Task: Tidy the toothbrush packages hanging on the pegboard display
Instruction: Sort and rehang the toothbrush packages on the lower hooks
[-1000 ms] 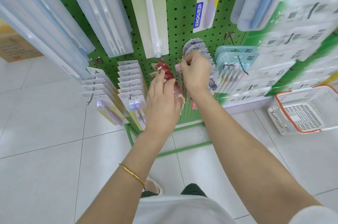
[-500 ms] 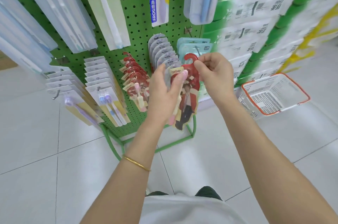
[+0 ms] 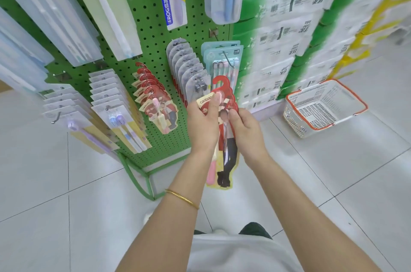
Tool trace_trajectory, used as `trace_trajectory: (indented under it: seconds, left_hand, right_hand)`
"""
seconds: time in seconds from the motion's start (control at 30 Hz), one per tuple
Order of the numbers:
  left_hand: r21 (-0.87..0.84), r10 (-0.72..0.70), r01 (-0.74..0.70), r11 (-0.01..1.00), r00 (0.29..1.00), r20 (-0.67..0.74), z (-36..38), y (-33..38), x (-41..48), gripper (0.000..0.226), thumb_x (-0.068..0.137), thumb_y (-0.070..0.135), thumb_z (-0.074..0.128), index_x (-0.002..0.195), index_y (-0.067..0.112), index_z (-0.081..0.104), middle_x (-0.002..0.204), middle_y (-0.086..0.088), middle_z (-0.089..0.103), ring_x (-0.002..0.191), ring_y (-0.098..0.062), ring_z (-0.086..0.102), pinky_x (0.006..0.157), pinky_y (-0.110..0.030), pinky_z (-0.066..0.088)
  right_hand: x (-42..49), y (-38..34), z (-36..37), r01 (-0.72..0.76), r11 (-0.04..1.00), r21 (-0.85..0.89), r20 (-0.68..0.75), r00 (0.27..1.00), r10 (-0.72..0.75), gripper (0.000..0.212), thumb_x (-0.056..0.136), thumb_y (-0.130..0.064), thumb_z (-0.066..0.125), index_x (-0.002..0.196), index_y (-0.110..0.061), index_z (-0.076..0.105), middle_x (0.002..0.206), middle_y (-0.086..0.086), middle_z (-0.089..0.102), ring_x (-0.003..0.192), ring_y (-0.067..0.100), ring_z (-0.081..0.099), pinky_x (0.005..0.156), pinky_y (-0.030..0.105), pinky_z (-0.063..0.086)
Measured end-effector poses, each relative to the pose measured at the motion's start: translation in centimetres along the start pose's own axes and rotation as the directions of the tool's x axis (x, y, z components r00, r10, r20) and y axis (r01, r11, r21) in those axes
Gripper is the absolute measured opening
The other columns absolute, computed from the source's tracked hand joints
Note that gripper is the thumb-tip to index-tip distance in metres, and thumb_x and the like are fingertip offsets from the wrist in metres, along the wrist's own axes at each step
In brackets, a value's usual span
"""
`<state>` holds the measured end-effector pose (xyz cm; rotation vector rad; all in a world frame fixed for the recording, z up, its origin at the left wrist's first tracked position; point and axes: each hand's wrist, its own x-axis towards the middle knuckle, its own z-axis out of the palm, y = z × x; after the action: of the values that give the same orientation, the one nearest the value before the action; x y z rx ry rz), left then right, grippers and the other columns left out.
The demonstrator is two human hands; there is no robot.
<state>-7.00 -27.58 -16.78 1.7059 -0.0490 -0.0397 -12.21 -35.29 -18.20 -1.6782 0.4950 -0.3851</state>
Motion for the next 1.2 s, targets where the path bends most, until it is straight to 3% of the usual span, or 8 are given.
trace_trajectory:
  seconds: [0.17,0.3,0.5,0.73,0.83,0.97,1.07,1.2]
  left_hand:
    - [0.425,0.190,-0.221,0.878,0.975,0.114,-0.5,-0.8,-2.3,0.053,0.095,0.044,0.045,0.136,0.012,0.038,0.122,-0.005,0.054,0.110,-0.024,0.054,0.084,-0.036,0.047]
    - [0.562,0.228,-0.375,0.737,0.921,0.316,-1.1,-1.9,-3.3,0.071,0.095,0.044,0.040,0.151,0.011,0.012,0.150,-0.011,0.025,0.129,-0.030,0.042,0.089,-0.042,0.046]
    - [0.573,0.126,-0.553,0.604,0.777,0.617,-1.7,-2.3,-3.6,0.075,0.096,0.045,0.041,0.152,0.017,0.000,0.160,-0.002,-0.001,0.141,-0.025,0.025,0.107,-0.038,0.032]
    - [0.673,0.008,-0.570,0.471,0.766,0.643,-1.2,-0.8,-2.2,0.096,0.081,0.043,0.063,0.152,0.018,0.003,0.154,-0.001,0.019,0.135,-0.025,0.024,0.110,-0.038,0.025]
    - [0.690,-0.094,-0.457,0.561,0.794,0.601,-0.6,-0.6,-1.7,0.078,0.079,0.020,0.060,0.146,0.013,0.021,0.137,-0.007,0.040,0.127,-0.031,0.038,0.105,-0.041,0.035]
    - [0.398,-0.220,-0.035,0.917,0.787,0.576,-0.5,-0.5,-0.9,0.045,0.086,-0.006,0.044,0.124,0.018,0.045,0.118,-0.006,0.058,0.105,-0.022,0.061,0.091,-0.039,0.049]
    - [0.250,-0.250,0.111,0.962,0.729,0.638,-0.7,-0.5,-0.9,0.034,0.091,-0.007,0.049,0.117,0.014,0.053,0.109,-0.003,0.063,0.082,-0.003,0.068,0.076,-0.020,0.053]
    - [0.152,-0.360,0.339,0.929,0.721,0.592,-0.6,-0.6,-0.7,0.016,0.096,0.022,0.055,0.106,0.014,0.065,0.096,-0.007,0.073,0.081,-0.021,0.071,0.077,-0.034,0.057]
  right_hand:
    - [0.2,-0.2,1.2,-0.094,0.914,0.394,-0.108,0.983,0.148,0.026,0.099,-0.015,0.046,0.076,-0.016,0.057,0.076,0.006,0.057,0.071,0.016,0.053,0.066,0.028,0.044]
    - [2.1,-0.7,0.1,-0.119,0.837,0.534,-0.185,0.950,0.253,0.024,0.099,-0.017,0.048,0.078,-0.011,0.058,0.068,0.003,0.062,0.061,0.013,0.057,0.059,0.023,0.048]
    - [5.4,-0.3,-2.0,-0.177,0.797,0.577,-0.270,0.880,0.390,0.022,0.099,-0.019,0.048,0.081,-0.009,0.056,0.074,0.008,0.058,0.067,0.021,0.057,0.065,0.030,0.049]
    - [5.4,-0.4,-2.1,-0.176,0.736,0.654,-0.249,0.869,0.428,0.024,0.100,-0.023,0.048,0.080,-0.011,0.055,0.073,0.006,0.060,0.064,0.019,0.058,0.066,0.033,0.049]
    - [4.7,-1.0,-2.3,-0.255,0.747,0.614,-0.143,0.895,0.422,0.027,0.095,-0.040,0.054,0.091,-0.014,0.061,0.086,0.006,0.065,0.078,0.021,0.061,0.073,0.036,0.050]
    - [4.2,-1.0,-2.6,-0.342,0.804,0.486,-0.038,0.911,0.410,0.036,0.097,-0.048,0.044,0.102,-0.016,0.059,0.099,0.000,0.059,0.095,0.020,0.060,0.074,0.037,0.051]
    - [3.9,-0.6,-2.4,-0.308,0.833,0.459,-0.055,0.926,0.372,0.015,0.097,-0.025,0.052,0.104,-0.012,0.050,0.094,0.005,0.064,0.077,0.022,0.062,0.064,0.037,0.048]
    - [3.8,-0.2,-3.1,-0.243,0.891,0.383,0.032,0.968,0.250,0.007,0.095,-0.013,0.054,0.098,-0.009,0.058,0.090,0.009,0.069,0.070,0.021,0.064,0.056,0.033,0.048]
